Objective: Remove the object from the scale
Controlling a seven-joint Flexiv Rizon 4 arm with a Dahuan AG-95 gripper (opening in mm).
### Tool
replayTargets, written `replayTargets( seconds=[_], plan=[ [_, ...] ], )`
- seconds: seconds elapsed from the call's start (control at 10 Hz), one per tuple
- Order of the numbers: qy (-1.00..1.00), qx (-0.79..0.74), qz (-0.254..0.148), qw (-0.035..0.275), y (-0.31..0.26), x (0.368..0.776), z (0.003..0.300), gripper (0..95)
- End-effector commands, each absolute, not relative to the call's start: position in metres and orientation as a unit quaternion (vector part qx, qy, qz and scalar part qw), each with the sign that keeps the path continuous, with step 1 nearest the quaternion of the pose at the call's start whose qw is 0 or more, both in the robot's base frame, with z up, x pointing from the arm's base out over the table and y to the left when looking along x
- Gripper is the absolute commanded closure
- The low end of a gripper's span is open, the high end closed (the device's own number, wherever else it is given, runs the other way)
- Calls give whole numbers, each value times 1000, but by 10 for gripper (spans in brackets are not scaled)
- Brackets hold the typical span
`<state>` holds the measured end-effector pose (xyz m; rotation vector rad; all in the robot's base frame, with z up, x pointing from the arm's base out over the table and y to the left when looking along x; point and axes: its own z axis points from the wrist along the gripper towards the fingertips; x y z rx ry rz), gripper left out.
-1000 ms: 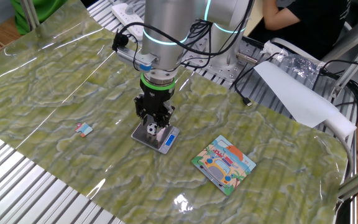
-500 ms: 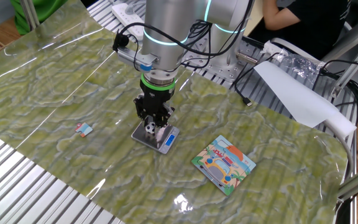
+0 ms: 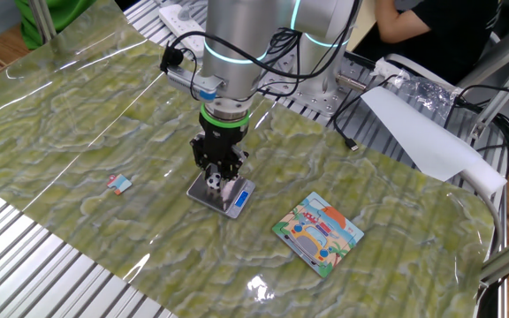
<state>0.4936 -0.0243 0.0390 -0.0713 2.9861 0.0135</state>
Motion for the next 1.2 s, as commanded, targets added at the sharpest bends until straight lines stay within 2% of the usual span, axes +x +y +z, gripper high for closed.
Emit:
replayTargets(
  seconds=[0.1,1.2],
  plan=[
    [997,-22,5,80,-24,494,41,950],
    [997,-25,6,71,-35,486,74,950]
  ],
)
